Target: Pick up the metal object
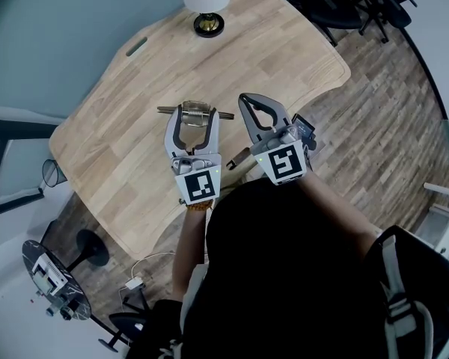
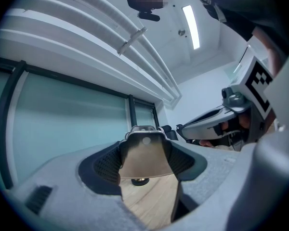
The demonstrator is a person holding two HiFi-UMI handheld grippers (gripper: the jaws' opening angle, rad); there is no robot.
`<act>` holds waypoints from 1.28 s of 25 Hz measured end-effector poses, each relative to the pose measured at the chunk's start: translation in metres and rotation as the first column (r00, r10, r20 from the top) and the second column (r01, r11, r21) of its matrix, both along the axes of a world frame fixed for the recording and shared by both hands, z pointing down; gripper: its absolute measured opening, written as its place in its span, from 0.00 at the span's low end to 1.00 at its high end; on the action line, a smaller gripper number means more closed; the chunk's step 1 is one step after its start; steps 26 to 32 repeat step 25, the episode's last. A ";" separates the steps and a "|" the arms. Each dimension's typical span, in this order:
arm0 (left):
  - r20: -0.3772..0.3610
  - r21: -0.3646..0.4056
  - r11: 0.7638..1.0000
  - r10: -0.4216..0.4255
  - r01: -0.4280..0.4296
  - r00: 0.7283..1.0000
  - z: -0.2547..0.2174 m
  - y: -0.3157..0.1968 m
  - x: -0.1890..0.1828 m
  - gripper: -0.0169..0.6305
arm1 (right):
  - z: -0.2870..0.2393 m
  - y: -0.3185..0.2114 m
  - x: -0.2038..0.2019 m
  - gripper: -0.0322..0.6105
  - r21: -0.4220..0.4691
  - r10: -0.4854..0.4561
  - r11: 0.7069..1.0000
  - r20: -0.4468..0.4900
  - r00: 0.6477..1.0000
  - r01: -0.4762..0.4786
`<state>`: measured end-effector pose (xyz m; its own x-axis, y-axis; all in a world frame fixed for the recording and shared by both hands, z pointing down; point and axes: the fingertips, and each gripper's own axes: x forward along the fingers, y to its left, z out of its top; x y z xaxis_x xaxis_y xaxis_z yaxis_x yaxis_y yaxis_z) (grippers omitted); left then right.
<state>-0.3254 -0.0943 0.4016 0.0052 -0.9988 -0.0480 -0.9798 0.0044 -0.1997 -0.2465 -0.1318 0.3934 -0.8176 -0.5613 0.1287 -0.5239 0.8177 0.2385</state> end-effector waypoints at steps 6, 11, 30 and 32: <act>-0.005 -0.012 1.000 0.000 0.000 1.000 0.003 -0.002 0.003 0.49 | 0.004 0.002 0.000 0.05 -0.015 -0.016 1.000 -0.013 1.000 0.016; -0.009 -0.015 1.000 -0.007 0.007 1.000 0.006 -0.002 0.003 0.49 | 0.009 0.004 -0.003 0.05 -0.026 -0.048 0.999 -0.026 0.998 0.048; -0.049 -0.081 0.997 -0.022 0.018 0.999 0.033 -0.008 0.001 0.49 | 0.023 0.006 -0.007 0.05 -0.081 -0.125 0.990 -0.064 0.990 0.119; -0.049 -0.081 0.997 -0.022 0.018 0.999 0.033 -0.008 0.001 0.49 | 0.023 0.006 -0.007 0.05 -0.081 -0.125 0.990 -0.064 0.990 0.119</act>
